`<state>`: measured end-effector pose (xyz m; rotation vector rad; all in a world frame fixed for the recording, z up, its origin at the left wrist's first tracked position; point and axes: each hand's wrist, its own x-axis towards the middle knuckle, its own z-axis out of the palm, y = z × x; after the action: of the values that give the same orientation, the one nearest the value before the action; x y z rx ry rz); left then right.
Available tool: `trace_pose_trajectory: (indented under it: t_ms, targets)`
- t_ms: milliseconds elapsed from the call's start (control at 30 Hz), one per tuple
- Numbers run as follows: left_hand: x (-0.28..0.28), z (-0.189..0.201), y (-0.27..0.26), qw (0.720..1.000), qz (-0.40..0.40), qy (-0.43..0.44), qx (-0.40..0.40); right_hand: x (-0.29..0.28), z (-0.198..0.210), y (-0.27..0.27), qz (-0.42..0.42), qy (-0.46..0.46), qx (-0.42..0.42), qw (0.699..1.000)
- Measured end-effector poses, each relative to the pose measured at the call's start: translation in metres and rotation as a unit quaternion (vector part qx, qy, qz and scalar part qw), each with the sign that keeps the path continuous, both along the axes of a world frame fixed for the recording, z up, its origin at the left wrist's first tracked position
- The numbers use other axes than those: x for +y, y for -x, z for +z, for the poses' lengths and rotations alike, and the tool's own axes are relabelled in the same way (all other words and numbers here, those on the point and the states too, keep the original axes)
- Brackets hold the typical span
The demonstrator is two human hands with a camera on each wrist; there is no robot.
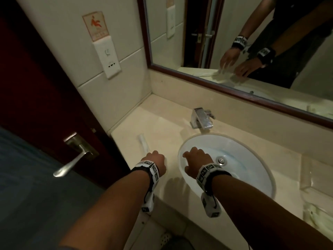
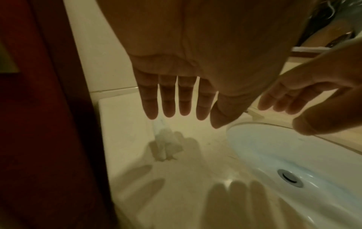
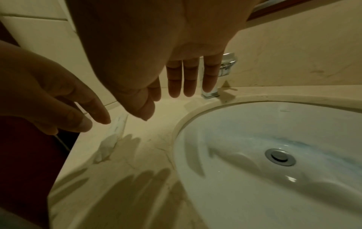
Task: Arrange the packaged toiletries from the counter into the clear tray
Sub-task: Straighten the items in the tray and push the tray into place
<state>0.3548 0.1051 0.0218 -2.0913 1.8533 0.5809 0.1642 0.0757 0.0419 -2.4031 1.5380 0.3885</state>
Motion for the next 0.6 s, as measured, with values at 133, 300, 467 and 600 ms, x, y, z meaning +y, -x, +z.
trace_pose_trajectory:
  t_ms: [133, 300, 467, 600]
  targets:
    - [0.011, -0.010, -0.026, 1.000, 0.024, -0.007, -0.001, -0.001, -0.010, -0.037, 0.033, -0.016, 0.003, 0.999]
    - [0.021, -0.027, -0.052, 0.999, 0.049, 0.015, -0.004, 0.002, -0.026, -0.075, 0.059, -0.040, 0.001, 0.997]
    - [0.017, -0.035, -0.063, 0.997, 0.072, 0.005, 0.024, -0.004, -0.039, -0.099, 0.075, -0.047, -0.002, 0.996]
    - [0.014, -0.041, -0.070, 0.995, 0.085, -0.005, 0.055, -0.012, -0.044, -0.110, 0.074, -0.061, -0.005, 0.995]
